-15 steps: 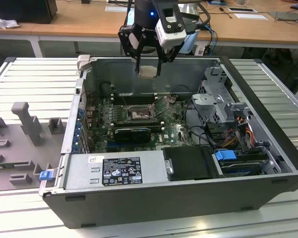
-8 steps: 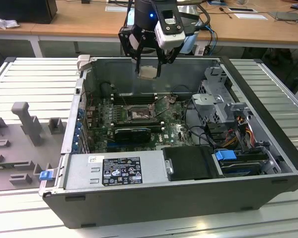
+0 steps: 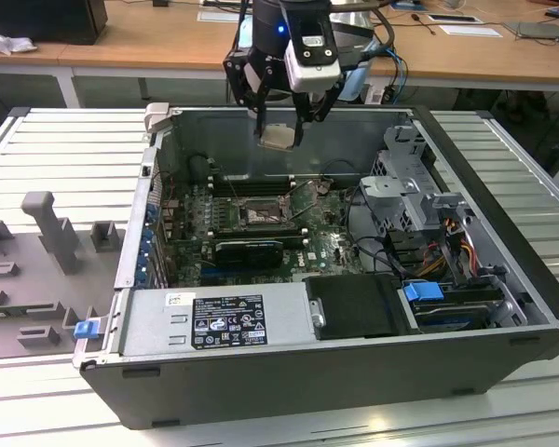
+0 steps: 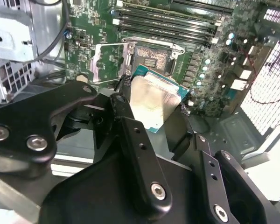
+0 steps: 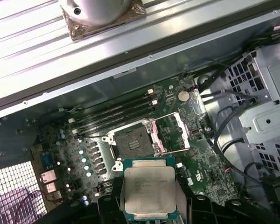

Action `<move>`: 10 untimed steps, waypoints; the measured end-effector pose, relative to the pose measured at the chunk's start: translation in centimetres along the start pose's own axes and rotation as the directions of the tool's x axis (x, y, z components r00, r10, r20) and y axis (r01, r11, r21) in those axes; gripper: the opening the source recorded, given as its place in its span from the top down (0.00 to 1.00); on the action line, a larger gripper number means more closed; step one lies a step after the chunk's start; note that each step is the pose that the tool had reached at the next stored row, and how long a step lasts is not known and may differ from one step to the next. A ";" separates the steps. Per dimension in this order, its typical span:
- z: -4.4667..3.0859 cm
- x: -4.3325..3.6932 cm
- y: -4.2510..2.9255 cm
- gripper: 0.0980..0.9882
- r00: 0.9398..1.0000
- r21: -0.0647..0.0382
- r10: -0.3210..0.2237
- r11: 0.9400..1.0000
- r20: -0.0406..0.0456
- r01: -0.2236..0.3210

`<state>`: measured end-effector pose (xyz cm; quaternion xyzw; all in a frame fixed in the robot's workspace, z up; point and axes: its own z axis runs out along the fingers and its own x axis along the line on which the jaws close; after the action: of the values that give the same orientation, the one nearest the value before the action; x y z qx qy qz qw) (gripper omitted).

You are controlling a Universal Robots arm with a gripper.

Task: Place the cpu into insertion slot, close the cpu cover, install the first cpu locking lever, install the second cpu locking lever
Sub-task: 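Place the cpu into insertion slot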

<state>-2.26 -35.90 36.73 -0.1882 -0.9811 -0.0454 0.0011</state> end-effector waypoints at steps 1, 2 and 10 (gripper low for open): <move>0.01 0.00 0.00 0.52 1.000 0.000 0.013 1.000 0.001 -0.013; 0.02 0.00 -0.01 0.52 0.999 0.000 0.034 0.999 0.003 -0.034; 0.09 0.00 -0.01 0.52 0.984 -0.004 0.179 0.984 0.016 -0.179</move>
<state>-2.26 -35.90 36.64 -0.2759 -0.9601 -0.0448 -0.0031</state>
